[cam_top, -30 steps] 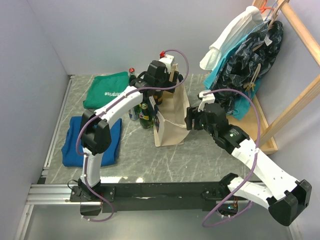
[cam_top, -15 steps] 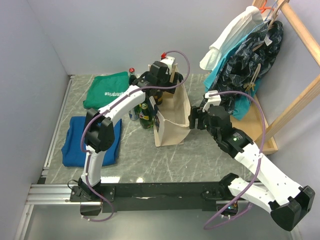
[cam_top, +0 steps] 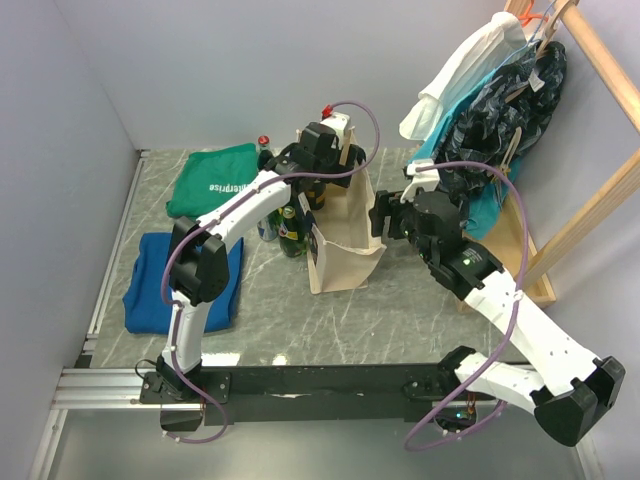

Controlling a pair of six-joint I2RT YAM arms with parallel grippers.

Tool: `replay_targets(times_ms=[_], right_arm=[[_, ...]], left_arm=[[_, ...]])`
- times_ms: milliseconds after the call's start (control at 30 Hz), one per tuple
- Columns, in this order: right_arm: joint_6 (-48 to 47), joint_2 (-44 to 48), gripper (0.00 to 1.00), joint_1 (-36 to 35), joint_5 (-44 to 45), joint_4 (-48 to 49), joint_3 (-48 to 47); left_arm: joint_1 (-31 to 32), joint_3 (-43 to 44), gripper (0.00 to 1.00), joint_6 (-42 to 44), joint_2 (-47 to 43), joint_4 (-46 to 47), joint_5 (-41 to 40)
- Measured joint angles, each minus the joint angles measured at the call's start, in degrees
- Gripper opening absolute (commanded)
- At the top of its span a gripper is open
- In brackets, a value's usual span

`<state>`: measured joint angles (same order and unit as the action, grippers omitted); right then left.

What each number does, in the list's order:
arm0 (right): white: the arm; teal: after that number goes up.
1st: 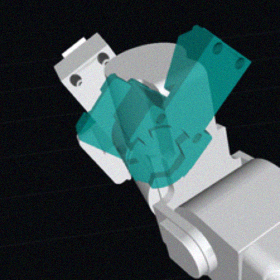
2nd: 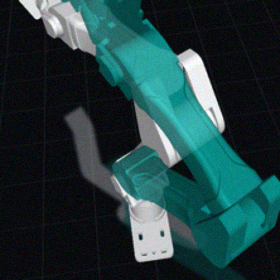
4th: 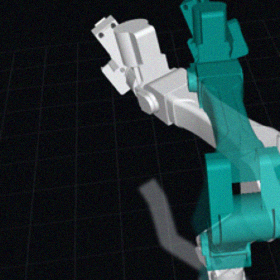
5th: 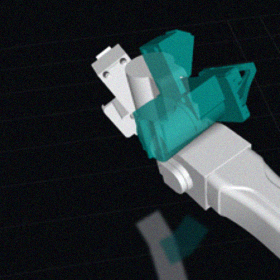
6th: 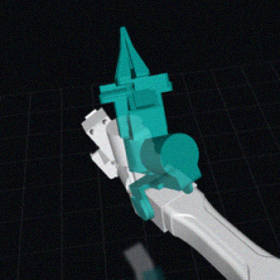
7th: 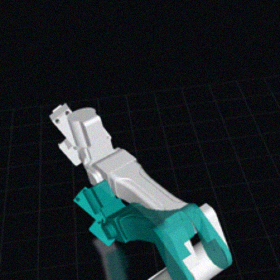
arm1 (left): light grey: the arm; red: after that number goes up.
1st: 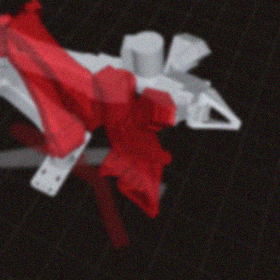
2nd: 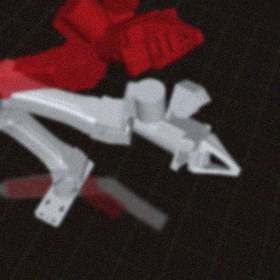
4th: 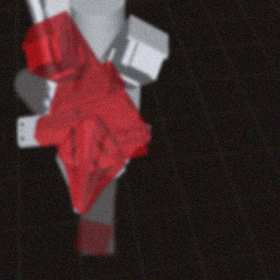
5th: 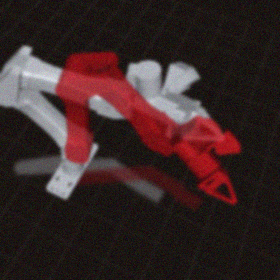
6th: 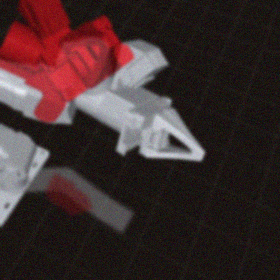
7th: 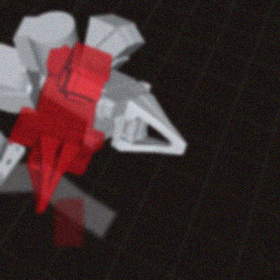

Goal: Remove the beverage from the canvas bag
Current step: Take out the drink from the canvas bag.

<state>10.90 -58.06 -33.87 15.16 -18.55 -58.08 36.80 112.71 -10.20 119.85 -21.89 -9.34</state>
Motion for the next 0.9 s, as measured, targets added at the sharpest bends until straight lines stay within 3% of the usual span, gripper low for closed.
replay_targets(times_ms=[600,900], right_arm=[[-2.1,2.7,0.85,0.0,-1.7,0.2,-2.2],[-2.1,4.0,0.86,0.0,-2.7,1.5,0.0]], left_arm=[[-0.7,2.5,0.96,-4.5,1.7,-1.4,-8.9],[-1.0,5.0,0.96,-5.2,3.3,-2.5,-8.1]])
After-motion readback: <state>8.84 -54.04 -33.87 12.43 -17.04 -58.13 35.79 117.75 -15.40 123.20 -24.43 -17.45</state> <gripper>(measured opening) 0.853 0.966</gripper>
